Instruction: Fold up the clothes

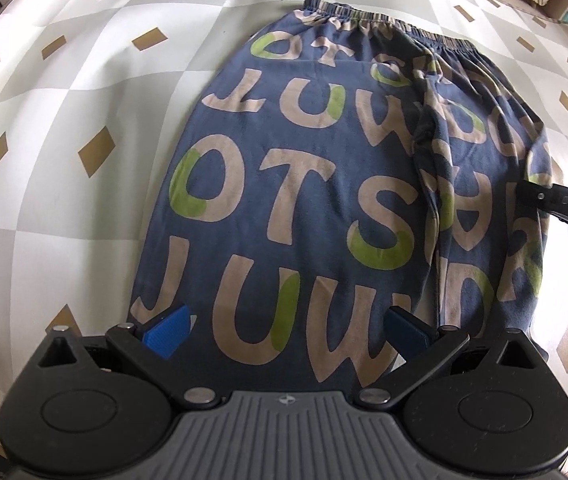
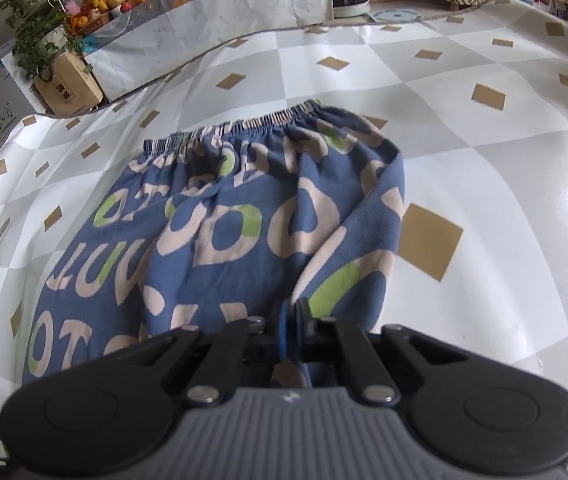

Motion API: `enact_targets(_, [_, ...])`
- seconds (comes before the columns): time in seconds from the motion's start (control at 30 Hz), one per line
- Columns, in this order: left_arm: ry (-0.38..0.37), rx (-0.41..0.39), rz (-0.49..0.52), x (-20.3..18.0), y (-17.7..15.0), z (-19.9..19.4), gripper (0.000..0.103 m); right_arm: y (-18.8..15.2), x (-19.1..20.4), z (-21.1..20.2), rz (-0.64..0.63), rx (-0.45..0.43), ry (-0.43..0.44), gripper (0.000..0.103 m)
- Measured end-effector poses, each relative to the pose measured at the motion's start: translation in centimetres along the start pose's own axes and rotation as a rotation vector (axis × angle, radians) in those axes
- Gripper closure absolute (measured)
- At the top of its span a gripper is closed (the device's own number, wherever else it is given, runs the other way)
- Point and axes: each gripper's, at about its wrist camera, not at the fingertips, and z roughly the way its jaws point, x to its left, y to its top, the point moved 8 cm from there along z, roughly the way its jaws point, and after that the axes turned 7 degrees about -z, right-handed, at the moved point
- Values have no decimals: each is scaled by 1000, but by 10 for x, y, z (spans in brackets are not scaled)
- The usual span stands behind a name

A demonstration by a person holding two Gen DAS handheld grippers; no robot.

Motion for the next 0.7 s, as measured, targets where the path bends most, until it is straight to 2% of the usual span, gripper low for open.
enact_targets(0.2, [-1,-12,-53,10,6,-5,0,16,16,-22,31,-76,91,101])
enact_targets(0.4, [5,-31,-91,18,12,-12,0,36,52,-50,26,-150,232,101])
enact_targets(0.57, [26,-62,-152,37,21,-20,0,40,97,-63,-14,-166,358,101])
enact_targets(0.7, [48,-88,-239,63,31,-27,0,33,140,-65,-66,-146,466,101])
